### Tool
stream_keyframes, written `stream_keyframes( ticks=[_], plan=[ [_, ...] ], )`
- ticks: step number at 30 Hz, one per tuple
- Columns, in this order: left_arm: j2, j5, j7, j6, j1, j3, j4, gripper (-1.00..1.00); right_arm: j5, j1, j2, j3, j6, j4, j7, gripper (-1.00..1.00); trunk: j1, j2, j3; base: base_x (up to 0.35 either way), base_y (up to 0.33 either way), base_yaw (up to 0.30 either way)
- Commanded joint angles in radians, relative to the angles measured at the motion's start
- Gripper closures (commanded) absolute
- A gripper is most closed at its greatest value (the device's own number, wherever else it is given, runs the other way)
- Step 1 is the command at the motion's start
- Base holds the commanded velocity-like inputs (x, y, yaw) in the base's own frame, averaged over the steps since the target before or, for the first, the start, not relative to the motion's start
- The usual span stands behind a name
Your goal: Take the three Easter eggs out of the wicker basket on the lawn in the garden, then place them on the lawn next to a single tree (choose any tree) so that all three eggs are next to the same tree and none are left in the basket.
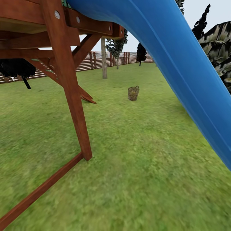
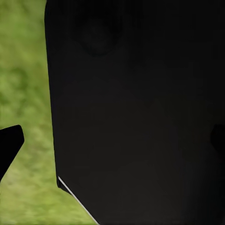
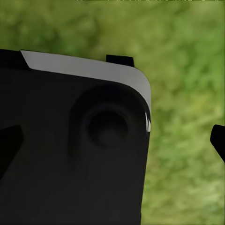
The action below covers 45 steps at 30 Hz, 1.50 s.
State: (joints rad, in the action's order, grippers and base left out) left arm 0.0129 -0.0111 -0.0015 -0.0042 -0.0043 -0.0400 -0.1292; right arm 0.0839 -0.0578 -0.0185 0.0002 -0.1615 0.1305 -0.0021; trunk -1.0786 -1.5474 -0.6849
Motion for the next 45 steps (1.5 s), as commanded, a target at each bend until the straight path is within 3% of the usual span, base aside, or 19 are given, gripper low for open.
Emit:
stream_keyframes(
  ticks=[1, 6, 9, 11, 13, 15, 17, 23, 30, 33, 36, 45],
  plan=[
    [0.001, -0.001, 0.000, 0.000, 0.000, -0.004, -0.001, -1.00, 0.009, -0.001, 0.000, 0.000, -0.003, -0.001, -0.001, -1.00, -0.004, -0.008, -0.004, 0.000, 0.000, 0.000],
    [-0.005, -0.003, -0.001, 0.018, -0.001, -0.003, -0.088, -1.00, 0.011, -0.007, 0.002, 0.003, 0.016, 0.032, -0.002, -1.00, -0.023, -0.043, -0.020, 0.000, 0.000, 0.000],
    [-0.020, -0.003, 0.000, 0.065, -0.012, -0.020, -0.187, -1.00, 0.008, -0.044, 0.001, 0.002, 0.128, 0.130, -0.002, -1.00, -0.035, -0.064, -0.029, 0.000, 0.000, 0.000],
    [-0.030, -0.003, 0.000, 0.133, -0.039, -0.070, -0.256, -1.00, 0.004, -0.071, 0.000, 0.002, 0.253, 0.220, -0.002, -1.00, -0.042, -0.078, -0.035, 0.000, 0.000, 0.000],
    [-0.036, -0.002, -0.001, 0.196, -0.070, -0.121, -0.292, -1.00, 0.003, -0.084, 0.001, 0.001, 0.328, 0.290, -0.002, -1.00, -0.050, -0.092, -0.042, 0.000, 0.000, 0.000],
    [-0.041, -0.001, -0.001, 0.272, -0.124, -0.178, -0.316, -1.00, 0.002, -0.092, 0.001, 0.001, 0.379, 0.376, -0.003, -1.00, -0.058, -0.106, -0.048, 0.000, 0.000, 0.000],
    [-0.042, 0.000, 0.000, 0.313, -0.175, -0.204, -0.330, -1.00, 0.001, -0.096, 0.002, 0.001, 0.401, 0.442, -0.004, -1.00, -0.065, -0.120, -0.054, 0.000, 0.000, 0.000],
    [-0.033, 0.001, -0.003, 0.340, -0.288, -0.219, -0.375, -1.00, -0.001, -0.118, 0.003, 0.000, 0.411, 0.541, -0.007, -1.00, -0.088, -0.162, -0.073, 0.000, 0.000, 0.000],
    [0.013, -0.001, -0.004, 0.341, -0.433, -0.221, -0.378, -1.00, -0.007, -0.145, 0.006, -0.002, 0.406, 0.588, -0.019, -1.00, -0.115, -0.211, -0.095, 0.000, 0.000, 0.000],
    [0.020, -0.003, -0.002, 0.334, -0.442, -0.226, -0.373, -1.00, -0.008, -0.148, 0.011, -0.002, 0.394, 0.584, -0.015, -1.00, -0.127, -0.232, -0.104, 0.000, 0.000, 0.000],
    [0.027, -0.001, -0.008, 0.333, -0.445, -0.227, -0.340, -1.00, -0.010, -0.149, 0.011, -0.003, 0.315, 0.583, -0.011, -1.00, -0.138, -0.253, -0.114, 0.000, 0.000, 0.000],
    [0.031, -0.001, -0.041, 0.328, -0.439, -0.228, -0.327, -1.00, -0.011, -0.149, 0.012, -0.001, 0.296, 0.559, -0.010, -1.00, -0.173, -0.316, -0.142, 0.000, 0.000, 0.000]
  ],
)
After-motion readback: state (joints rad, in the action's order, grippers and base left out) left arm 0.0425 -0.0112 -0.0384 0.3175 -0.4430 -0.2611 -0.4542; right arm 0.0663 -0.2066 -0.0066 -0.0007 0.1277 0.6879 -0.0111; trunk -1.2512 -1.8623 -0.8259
